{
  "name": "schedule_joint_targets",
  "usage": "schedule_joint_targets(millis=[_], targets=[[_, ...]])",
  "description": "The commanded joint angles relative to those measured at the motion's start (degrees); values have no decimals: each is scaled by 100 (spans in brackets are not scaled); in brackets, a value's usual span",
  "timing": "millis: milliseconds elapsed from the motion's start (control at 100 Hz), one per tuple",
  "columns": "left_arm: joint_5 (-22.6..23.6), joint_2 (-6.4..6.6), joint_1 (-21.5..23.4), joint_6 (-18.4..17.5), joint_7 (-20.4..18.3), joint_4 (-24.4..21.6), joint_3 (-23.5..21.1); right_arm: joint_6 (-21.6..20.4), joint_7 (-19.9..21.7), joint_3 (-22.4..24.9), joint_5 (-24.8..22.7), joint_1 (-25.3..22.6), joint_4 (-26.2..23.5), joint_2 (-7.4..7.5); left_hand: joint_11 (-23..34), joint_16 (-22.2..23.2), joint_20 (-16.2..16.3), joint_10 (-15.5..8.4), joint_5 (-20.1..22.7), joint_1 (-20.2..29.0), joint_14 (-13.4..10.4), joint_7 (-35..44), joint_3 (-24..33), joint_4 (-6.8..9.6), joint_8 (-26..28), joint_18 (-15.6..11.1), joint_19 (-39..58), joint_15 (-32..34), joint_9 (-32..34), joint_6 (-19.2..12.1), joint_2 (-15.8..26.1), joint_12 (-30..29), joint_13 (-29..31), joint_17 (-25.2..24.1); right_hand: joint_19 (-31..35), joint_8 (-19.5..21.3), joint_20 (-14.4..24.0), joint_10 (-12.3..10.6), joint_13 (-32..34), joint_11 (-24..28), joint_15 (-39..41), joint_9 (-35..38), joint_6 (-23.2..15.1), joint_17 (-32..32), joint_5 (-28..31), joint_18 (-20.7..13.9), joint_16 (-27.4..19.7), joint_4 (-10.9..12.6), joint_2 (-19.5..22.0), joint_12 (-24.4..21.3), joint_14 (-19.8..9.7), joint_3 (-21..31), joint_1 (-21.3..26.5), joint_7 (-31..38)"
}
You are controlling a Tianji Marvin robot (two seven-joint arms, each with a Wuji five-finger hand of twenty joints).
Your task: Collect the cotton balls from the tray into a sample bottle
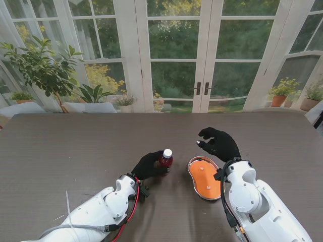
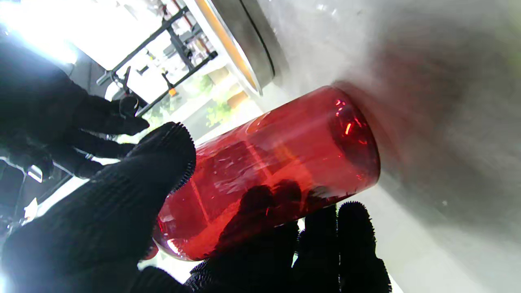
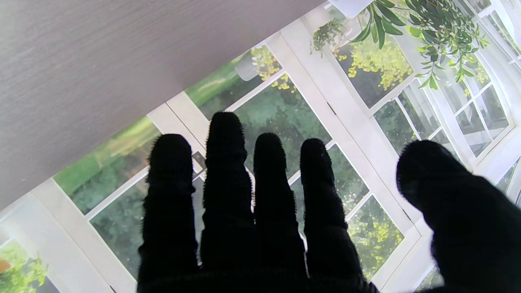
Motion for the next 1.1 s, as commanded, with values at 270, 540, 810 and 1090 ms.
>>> schedule_joint_targets(millis=[270,540,810,1090], targets=[[136,-144,197,-8,483,-300,-233,-55,61,-41,23,5,13,-32,428,96,477,-307,1530,1181,311,1396,253,-214,760,601,1179,615,1943,-569,-190,322,1803,1166,50,-80,-80,51,67,-26,17,60,-3,-4,56,151,10,153,78,54,107,-30,-146,-27],[307,105,515,171,434,-996,-516,-110,-3,-198,138,114,-65,-69,275,181,502,-419,1991,1931,507,2650,-171,-139,518,932,1502,739,2986,-905,-54,1332,2596,1829,62,-89,-74,87,123,-47,39,168,-5,21,112,174,23,155,85,49,93,-49,-138,-40],[354,287,950,317,420,-1679,-931,-105,328,-386,-19,424,-243,1,274,208,472,-380,2253,2115,611,3068,-200,-129,440,1100,1549,746,3276,-978,157,1488,2807,1936,107,-84,-49,69,205,-61,96,203,-9,73,120,175,63,156,75,66,90,-83,-128,-55],[501,417,1241,366,412,-2218,-1183,-120,825,-578,-549,786,-636,141,523,385,547,-253,2335,2198,860,3349,-323,-128,460,1346,1747,1009,3386,-919,271,1660,2966,2028,647,-27,264,1,612,183,586,347,-96,398,304,70,388,73,-343,332,-28,-59,-65,-29]])
